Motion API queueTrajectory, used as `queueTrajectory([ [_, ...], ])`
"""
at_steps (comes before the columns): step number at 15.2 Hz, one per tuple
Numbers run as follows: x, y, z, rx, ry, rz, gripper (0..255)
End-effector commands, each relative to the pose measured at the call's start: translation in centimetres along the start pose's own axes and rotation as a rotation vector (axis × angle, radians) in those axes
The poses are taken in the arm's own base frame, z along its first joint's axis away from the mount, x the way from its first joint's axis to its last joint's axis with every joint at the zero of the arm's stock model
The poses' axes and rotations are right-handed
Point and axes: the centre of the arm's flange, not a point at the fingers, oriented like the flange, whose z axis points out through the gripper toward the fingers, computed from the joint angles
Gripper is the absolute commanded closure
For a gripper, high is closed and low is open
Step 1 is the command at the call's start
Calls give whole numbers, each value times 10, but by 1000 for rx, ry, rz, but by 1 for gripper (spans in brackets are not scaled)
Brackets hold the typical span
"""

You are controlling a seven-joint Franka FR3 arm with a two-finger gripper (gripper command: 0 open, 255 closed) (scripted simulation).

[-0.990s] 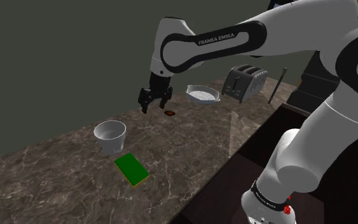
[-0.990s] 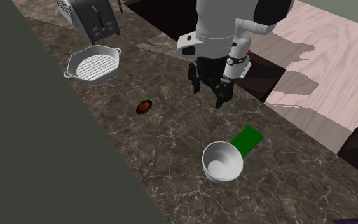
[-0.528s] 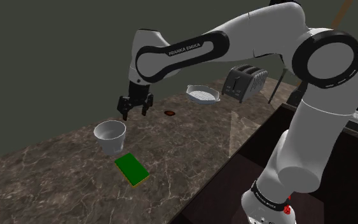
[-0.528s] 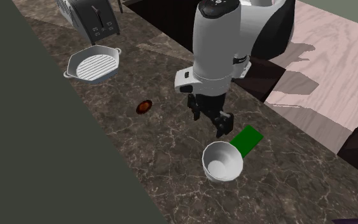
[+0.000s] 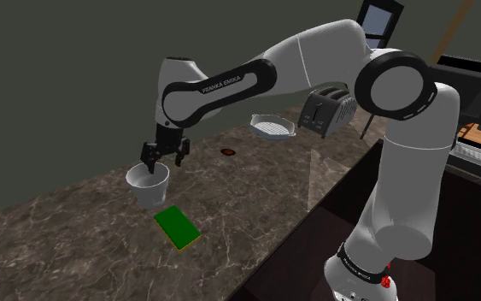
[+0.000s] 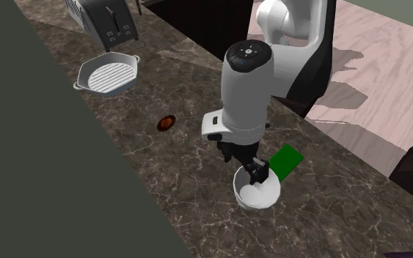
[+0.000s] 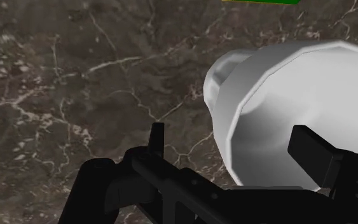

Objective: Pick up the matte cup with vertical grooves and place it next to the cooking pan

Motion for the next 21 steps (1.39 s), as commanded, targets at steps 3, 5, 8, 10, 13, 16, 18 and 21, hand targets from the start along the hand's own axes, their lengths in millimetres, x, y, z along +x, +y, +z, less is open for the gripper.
queueTrajectory([
  [3, -1, 0, 19, 0, 0, 0, 0],
  [5, -1, 0, 19, 0, 0, 0, 0],
  [8, -1, 0, 19, 0, 0, 0, 0],
  [10, -1, 0, 19, 0, 0, 0, 0],
  [13, -1, 0, 19, 0, 0, 0, 255],
  [16, -1, 0, 19, 0, 0, 0, 255],
  [18, 0, 0, 19, 0, 0, 0, 255],
  [21, 0, 0, 14, 0, 0, 0, 255],
])
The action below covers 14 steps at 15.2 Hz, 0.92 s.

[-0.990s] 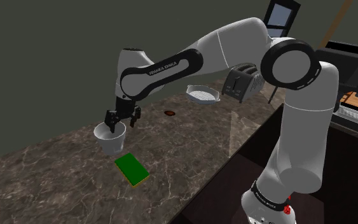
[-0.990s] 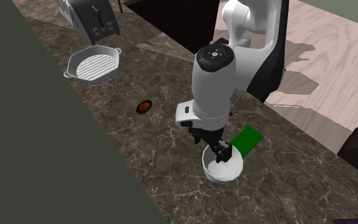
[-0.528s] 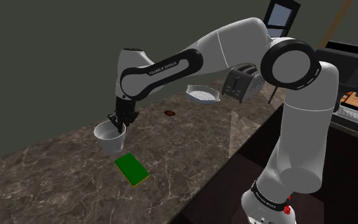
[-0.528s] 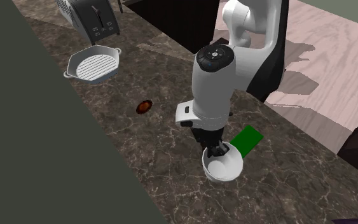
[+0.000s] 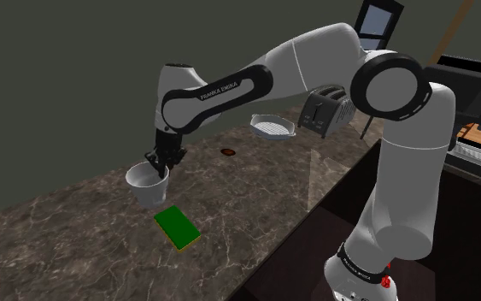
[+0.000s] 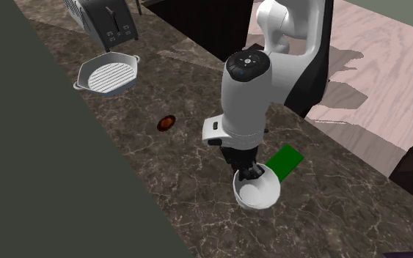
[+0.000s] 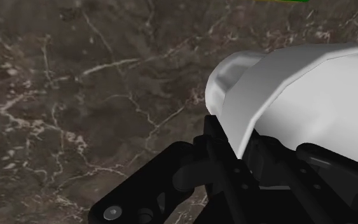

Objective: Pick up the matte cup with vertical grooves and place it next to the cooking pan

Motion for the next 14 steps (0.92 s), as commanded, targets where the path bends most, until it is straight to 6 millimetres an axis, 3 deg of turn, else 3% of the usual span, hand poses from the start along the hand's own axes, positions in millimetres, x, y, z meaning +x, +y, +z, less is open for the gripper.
queueTrajectory([
  [1, 0, -2, -8, 0, -1, -1, 255],
  [14, 3, -14, -75, 0, -1, -1, 255],
])
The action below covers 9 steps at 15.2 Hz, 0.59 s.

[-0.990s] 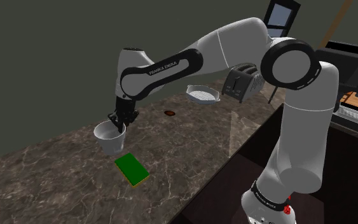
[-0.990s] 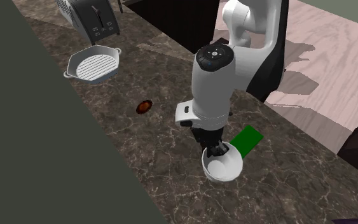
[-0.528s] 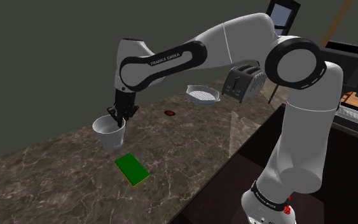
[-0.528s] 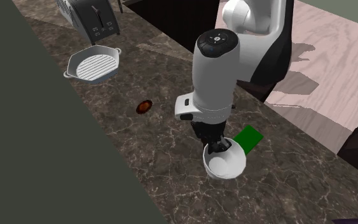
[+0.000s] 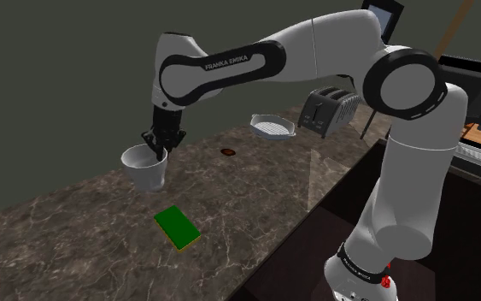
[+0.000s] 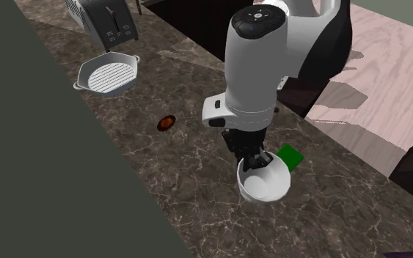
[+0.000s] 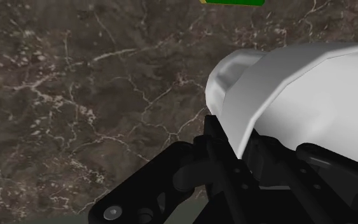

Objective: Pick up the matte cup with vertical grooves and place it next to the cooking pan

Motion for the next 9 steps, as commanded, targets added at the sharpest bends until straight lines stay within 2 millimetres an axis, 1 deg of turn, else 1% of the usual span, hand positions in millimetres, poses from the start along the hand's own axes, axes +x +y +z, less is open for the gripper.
queueTrajectory([
  [1, 1, -2, -12, 0, 0, 0, 255],
  [9, 2, -9, -53, 0, 0, 0, 255],
])
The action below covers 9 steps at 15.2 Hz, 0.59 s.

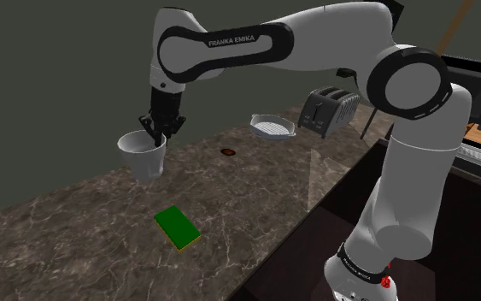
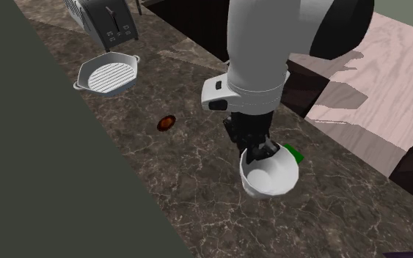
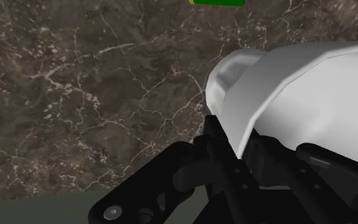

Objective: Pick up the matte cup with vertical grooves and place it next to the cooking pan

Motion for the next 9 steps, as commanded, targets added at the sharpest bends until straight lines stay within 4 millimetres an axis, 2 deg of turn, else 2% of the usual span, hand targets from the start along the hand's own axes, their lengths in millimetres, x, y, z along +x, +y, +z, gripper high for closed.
queueTrajectory([
  [1, 0, -1, -11, 0, 0, 0, 255],
  [9, 2, -9, -53, 0, 0, 0, 255],
])
